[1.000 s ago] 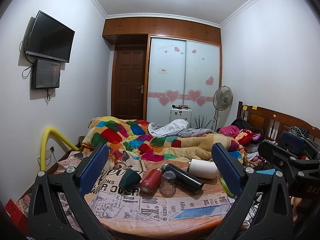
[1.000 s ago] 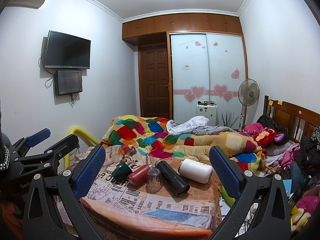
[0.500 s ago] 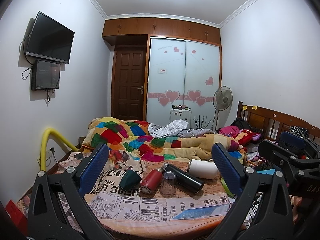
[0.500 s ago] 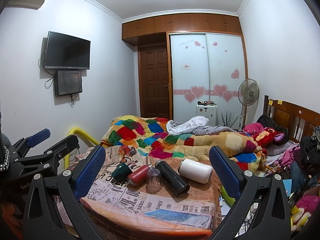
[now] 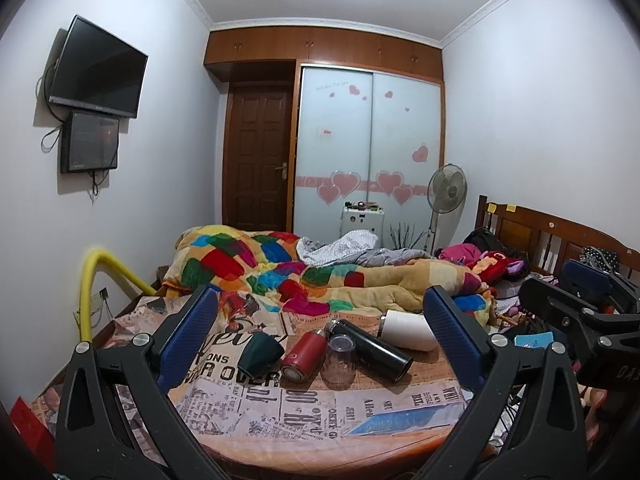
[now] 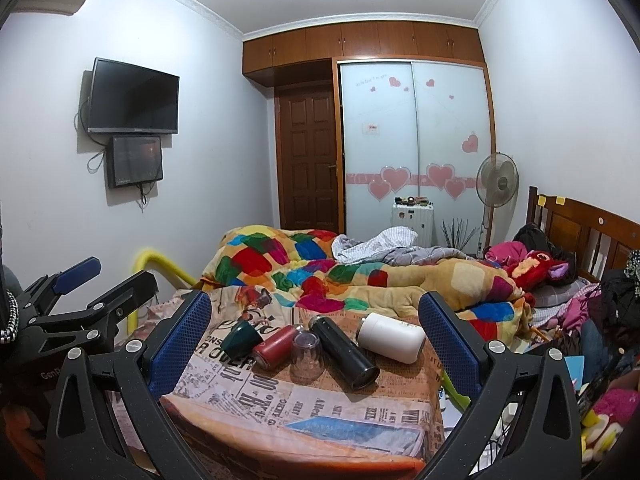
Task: Flip cup upright
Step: 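Move the left gripper to the dark green cup and close on it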
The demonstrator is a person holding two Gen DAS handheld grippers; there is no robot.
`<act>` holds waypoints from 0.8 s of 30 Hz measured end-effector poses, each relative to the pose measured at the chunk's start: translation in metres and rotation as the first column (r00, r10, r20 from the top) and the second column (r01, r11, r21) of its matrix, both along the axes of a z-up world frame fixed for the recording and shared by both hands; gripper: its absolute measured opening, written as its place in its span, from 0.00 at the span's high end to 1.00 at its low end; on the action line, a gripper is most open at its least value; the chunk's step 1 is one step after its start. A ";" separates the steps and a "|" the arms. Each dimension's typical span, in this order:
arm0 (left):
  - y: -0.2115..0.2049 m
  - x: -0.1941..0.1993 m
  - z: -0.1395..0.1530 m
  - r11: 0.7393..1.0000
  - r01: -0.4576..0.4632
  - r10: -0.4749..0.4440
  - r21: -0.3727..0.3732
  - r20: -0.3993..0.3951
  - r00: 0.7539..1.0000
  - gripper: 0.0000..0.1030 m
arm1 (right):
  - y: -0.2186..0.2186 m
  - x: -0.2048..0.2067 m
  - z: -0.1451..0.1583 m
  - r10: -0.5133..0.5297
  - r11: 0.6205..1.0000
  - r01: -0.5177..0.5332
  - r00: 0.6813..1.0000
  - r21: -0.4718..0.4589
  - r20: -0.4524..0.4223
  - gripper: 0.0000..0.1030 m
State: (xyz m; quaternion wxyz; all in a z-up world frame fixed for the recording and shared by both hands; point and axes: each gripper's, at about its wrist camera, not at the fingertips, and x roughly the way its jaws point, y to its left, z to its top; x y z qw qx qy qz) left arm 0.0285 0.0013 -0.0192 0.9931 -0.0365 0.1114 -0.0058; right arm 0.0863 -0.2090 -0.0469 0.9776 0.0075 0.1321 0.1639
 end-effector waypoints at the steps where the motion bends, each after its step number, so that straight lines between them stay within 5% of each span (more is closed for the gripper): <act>1: 0.004 0.004 -0.003 1.000 0.002 -0.002 -0.004 -0.011 1.000 0.00 | 0.001 0.003 -0.002 0.000 1.000 0.000 1.000 -0.002 -0.009 0.00; 10: 0.046 0.087 -0.063 0.999 -0.040 0.040 0.005 -0.244 0.969 0.00 | 0.014 0.047 -0.037 -0.012 0.998 0.004 0.990 -0.056 -0.140 0.00; 18: 0.088 0.169 -0.150 0.998 -0.055 0.065 0.035 -0.462 0.884 0.01 | 0.030 0.095 -0.080 -0.022 0.994 -0.010 0.959 -0.111 -0.284 0.00; 24: 0.102 0.216 -0.196 1.000 -0.003 0.012 0.017 -0.554 0.833 0.11 | 0.044 0.132 -0.112 -0.034 0.988 -0.026 0.926 -0.153 -0.375 0.00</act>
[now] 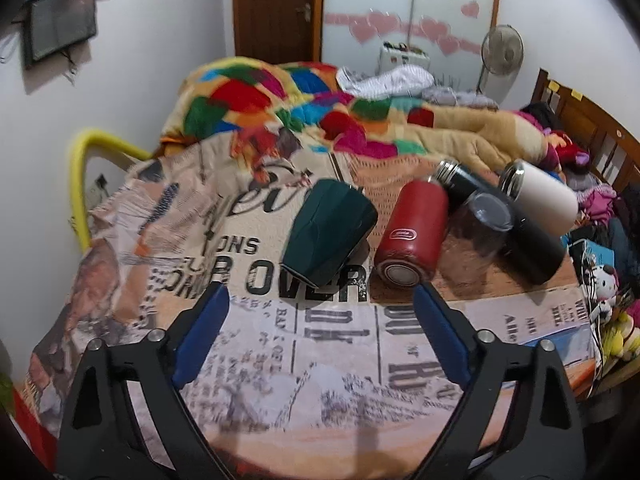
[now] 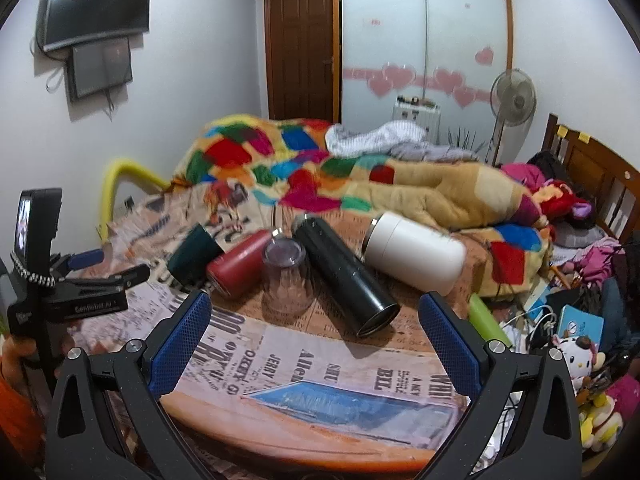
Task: Flip cup upright
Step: 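Move the left gripper to the dark green cup and close on it, then lift the dark green cup with the left gripper and rotate it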
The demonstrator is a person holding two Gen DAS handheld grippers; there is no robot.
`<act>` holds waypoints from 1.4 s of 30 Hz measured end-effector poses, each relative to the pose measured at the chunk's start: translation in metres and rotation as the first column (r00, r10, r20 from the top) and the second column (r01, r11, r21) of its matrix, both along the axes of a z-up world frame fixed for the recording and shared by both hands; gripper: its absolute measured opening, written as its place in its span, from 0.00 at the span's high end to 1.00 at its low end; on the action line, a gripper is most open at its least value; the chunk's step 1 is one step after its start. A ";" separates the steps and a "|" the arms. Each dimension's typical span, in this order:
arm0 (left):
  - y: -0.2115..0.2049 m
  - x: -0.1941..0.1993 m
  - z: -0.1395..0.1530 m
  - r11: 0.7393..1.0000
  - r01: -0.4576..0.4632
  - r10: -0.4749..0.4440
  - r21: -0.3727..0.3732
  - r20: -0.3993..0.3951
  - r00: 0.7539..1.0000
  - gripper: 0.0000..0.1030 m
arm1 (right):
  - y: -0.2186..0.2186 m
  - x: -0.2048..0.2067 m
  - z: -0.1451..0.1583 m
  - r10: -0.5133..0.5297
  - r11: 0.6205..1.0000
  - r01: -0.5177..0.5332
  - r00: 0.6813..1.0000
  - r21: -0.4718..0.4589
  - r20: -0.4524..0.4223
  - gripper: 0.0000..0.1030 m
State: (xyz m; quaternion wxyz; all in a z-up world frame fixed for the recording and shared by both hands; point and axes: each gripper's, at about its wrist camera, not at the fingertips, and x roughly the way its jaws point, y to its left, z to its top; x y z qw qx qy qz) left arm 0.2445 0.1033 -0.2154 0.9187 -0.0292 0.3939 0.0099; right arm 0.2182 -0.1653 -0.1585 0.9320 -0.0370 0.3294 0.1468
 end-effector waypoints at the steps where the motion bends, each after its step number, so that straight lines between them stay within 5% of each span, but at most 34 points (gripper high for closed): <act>1: 0.000 0.009 -0.005 1.000 0.007 -0.007 -0.003 -0.012 1.000 0.11 | 0.001 0.003 -0.004 0.001 1.000 -0.001 1.000 -0.004 -0.014 0.00; 11: 0.014 0.081 -0.048 0.997 0.049 -0.055 -0.063 -0.105 0.993 0.27 | 0.016 0.033 -0.025 0.012 0.999 -0.015 0.998 -0.032 -0.067 0.00; 15: 0.020 0.099 -0.056 0.987 0.074 -0.091 -0.140 -0.122 0.988 0.28 | 0.020 0.038 -0.029 0.015 0.999 -0.018 0.997 -0.039 -0.071 0.00; 24: 0.019 0.121 -0.066 0.986 0.066 -0.087 -0.152 -0.139 0.986 0.31 | 0.015 0.046 -0.033 0.000 0.999 -0.004 0.996 -0.042 -0.084 0.00; 42: 0.013 0.056 -0.032 0.998 0.031 -0.034 -0.052 -0.048 0.998 0.34 | 0.001 0.032 -0.021 -0.019 0.999 0.018 0.998 -0.026 -0.052 0.00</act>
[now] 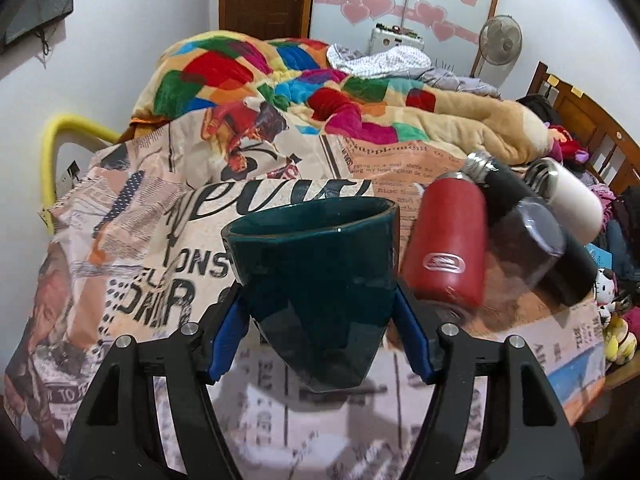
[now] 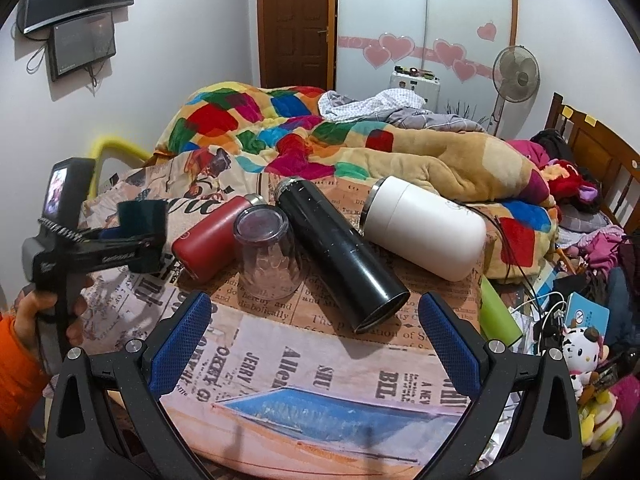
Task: Flip cup upright
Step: 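Lift the dark green cup with the left gripper and rotate it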
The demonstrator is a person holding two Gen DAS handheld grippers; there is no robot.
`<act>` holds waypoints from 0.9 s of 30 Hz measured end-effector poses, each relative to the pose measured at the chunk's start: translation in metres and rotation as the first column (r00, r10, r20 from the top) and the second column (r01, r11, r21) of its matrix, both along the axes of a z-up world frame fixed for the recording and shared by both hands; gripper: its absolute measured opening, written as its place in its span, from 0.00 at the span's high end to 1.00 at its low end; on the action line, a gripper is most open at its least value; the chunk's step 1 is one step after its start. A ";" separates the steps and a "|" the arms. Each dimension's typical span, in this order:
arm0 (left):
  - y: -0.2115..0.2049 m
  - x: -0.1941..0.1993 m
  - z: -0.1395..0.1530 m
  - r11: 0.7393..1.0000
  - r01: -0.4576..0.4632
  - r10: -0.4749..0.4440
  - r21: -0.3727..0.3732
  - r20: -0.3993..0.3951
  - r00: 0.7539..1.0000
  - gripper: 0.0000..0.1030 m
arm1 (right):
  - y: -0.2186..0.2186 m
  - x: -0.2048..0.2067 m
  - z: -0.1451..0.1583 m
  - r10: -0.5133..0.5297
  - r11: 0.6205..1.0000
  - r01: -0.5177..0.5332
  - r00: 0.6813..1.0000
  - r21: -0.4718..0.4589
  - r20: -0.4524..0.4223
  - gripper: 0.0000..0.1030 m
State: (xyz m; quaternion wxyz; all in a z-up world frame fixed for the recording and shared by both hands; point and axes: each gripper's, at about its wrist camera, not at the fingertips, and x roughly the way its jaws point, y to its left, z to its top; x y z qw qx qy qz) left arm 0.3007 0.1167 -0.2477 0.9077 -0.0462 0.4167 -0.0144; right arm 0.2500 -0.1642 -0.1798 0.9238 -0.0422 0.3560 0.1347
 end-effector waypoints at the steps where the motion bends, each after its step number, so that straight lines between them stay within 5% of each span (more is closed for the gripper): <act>1: -0.001 -0.006 0.004 1.000 0.000 0.000 0.003 0.010 1.000 0.34 | 0.000 -0.002 0.002 0.000 1.000 0.000 1.000 0.003 0.005 0.00; 17: -0.071 -0.092 0.089 0.991 0.133 -0.137 0.033 0.167 0.976 0.34 | -0.018 -0.034 0.029 -0.005 0.999 0.002 0.997 0.043 0.080 0.00; 27: -0.140 -0.104 0.064 0.967 0.255 -0.253 -0.008 0.085 0.964 0.34 | -0.044 -0.047 0.030 -0.034 0.997 0.028 0.995 0.066 0.094 0.00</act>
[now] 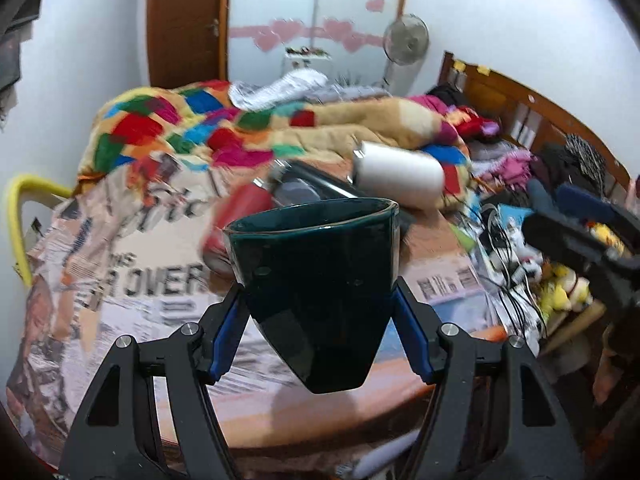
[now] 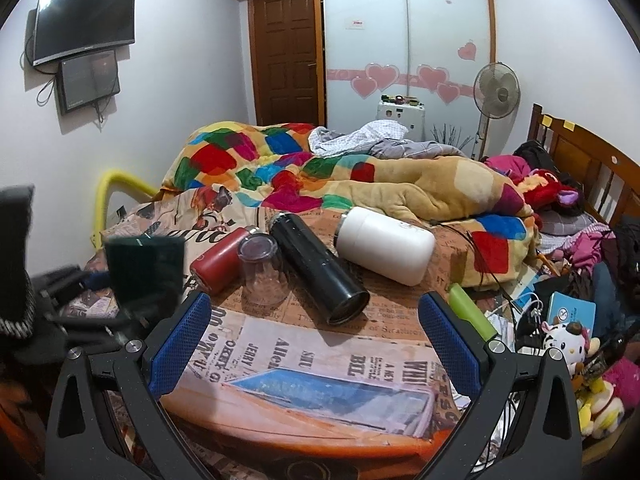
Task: Flip cup upright
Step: 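Lift the dark green cup with the left gripper and rotate it, then turn the cup rim-up and lower it onto the newspaper with the left gripper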
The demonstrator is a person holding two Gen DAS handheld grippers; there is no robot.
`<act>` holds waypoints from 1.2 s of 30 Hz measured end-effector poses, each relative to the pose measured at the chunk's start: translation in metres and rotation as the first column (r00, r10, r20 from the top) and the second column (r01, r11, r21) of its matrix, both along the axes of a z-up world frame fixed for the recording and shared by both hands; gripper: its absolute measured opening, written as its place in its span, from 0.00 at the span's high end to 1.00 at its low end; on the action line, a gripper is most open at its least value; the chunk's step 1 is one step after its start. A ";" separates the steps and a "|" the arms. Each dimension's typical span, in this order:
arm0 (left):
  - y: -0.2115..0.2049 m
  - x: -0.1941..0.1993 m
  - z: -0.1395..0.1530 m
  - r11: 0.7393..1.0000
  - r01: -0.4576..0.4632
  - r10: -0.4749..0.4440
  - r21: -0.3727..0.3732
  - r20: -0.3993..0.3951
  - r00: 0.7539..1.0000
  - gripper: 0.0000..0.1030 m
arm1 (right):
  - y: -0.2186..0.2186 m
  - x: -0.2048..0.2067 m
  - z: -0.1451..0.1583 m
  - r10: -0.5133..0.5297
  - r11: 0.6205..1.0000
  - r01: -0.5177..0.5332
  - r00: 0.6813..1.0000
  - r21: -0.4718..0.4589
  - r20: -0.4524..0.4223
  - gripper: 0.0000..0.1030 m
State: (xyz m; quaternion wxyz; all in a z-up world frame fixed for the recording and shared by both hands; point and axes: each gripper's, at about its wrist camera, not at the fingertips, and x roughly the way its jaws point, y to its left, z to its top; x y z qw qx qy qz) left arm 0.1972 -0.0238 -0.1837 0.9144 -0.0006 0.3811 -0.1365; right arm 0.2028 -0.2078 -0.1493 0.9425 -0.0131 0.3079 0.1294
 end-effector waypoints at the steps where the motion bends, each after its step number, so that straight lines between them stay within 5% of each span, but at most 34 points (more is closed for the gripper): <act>1: -0.006 0.000 -0.007 1.000 0.008 -0.008 0.000 -0.016 1.000 0.34 | -0.003 0.000 -0.002 -0.005 1.000 0.005 1.000 0.000 -0.004 0.00; 16: -0.051 0.031 -0.083 0.999 0.050 -0.050 -0.007 -0.212 0.976 0.34 | -0.033 0.015 -0.041 -0.049 0.999 0.049 0.993 -0.008 -0.108 0.00; 36: -0.050 0.033 -0.083 0.998 0.065 -0.060 0.019 -0.203 0.977 0.35 | -0.022 0.026 -0.055 -0.033 0.999 0.032 0.983 -0.008 -0.179 0.00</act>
